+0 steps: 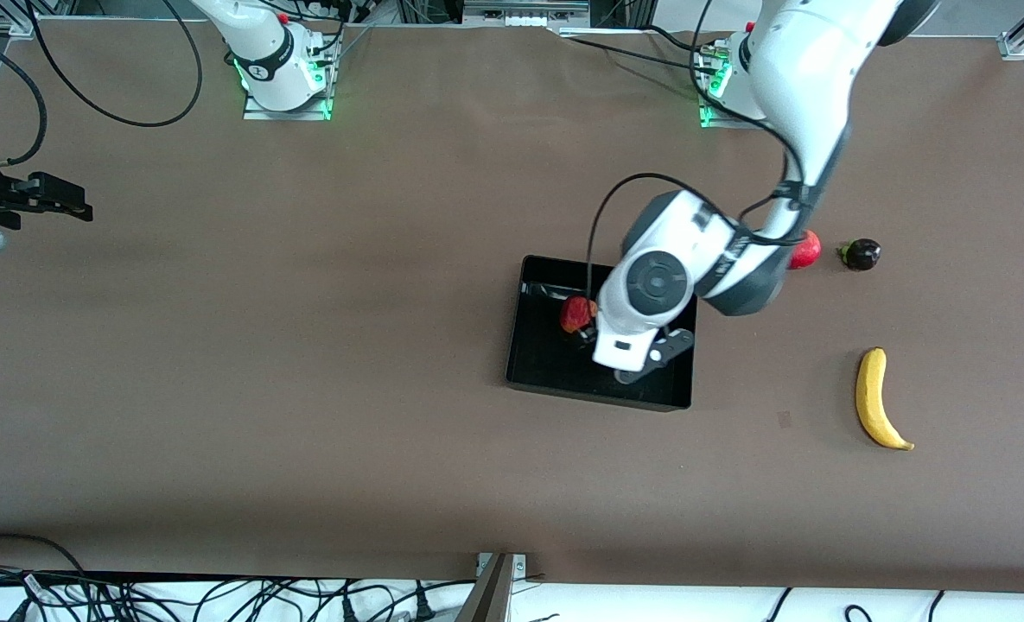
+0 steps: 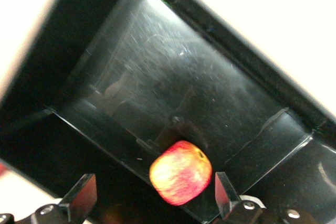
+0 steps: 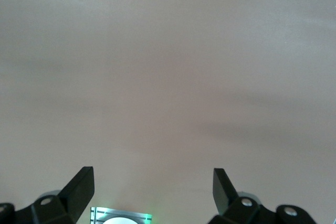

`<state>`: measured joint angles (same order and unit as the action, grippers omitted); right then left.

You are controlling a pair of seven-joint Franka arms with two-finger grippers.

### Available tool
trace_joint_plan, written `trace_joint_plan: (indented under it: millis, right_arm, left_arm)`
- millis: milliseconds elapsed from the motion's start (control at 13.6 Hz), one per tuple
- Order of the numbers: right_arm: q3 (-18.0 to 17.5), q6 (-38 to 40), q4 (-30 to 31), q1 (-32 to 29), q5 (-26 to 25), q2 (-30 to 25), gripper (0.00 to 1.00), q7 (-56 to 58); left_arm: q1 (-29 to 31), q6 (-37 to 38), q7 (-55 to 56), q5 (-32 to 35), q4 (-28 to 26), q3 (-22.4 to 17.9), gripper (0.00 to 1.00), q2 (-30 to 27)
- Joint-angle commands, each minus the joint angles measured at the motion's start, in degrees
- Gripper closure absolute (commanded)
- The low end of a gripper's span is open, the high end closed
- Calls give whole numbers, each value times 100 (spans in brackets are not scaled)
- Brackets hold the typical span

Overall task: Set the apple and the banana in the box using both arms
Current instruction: 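Lower the apple into the box and open the left gripper, then move the left gripper over to the yellow banana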

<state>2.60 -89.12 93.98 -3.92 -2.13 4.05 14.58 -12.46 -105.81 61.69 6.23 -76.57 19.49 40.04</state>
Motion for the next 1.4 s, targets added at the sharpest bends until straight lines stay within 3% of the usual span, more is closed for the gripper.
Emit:
trace_joint_plan:
  millis: [0,147,295,442,737,885,1106,1180,1327]
  right_arm:
    - [-6,132,-99,-39,-24,34,0,63]
    - [-5,132,-99,-39,-24,34,0,63]
    - [-5,132,-99,-39,-24,34,0,71]
    - [-14,149,-99,-39,-16,34,0,71]
    - [-5,150,-91,-39,-16,34,0,71]
    - [-5,150,-91,-39,-24,34,0,71]
    - [-5,158,-91,-39,-24,34,0,71]
    - [-5,158,-91,-39,-24,34,0,63]
    - [-5,150,-91,-39,-24,43,0,63]
  left_arm:
    - [839,691,-1495,115,221,179,0,-250]
    - [1436,719,-2936,185,222,21,0,-251]
    - [2069,528,-4413,772,213,-15,0,-120]
    - [2475,-199,-5644,1003,160,-76,0,108]
    - [2959,-1555,-6861,1336,-7,-305,0,731]
    - [3187,-1785,-7257,1836,-15,-340,0,1031]
    - [3355,-2109,-7461,2005,-16,-401,0,1304]
    - [3364,-2215,-7435,1996,-24,-428,17,1357]
    - [3382,-2181,-7390,1988,-129,-446,90,1331]
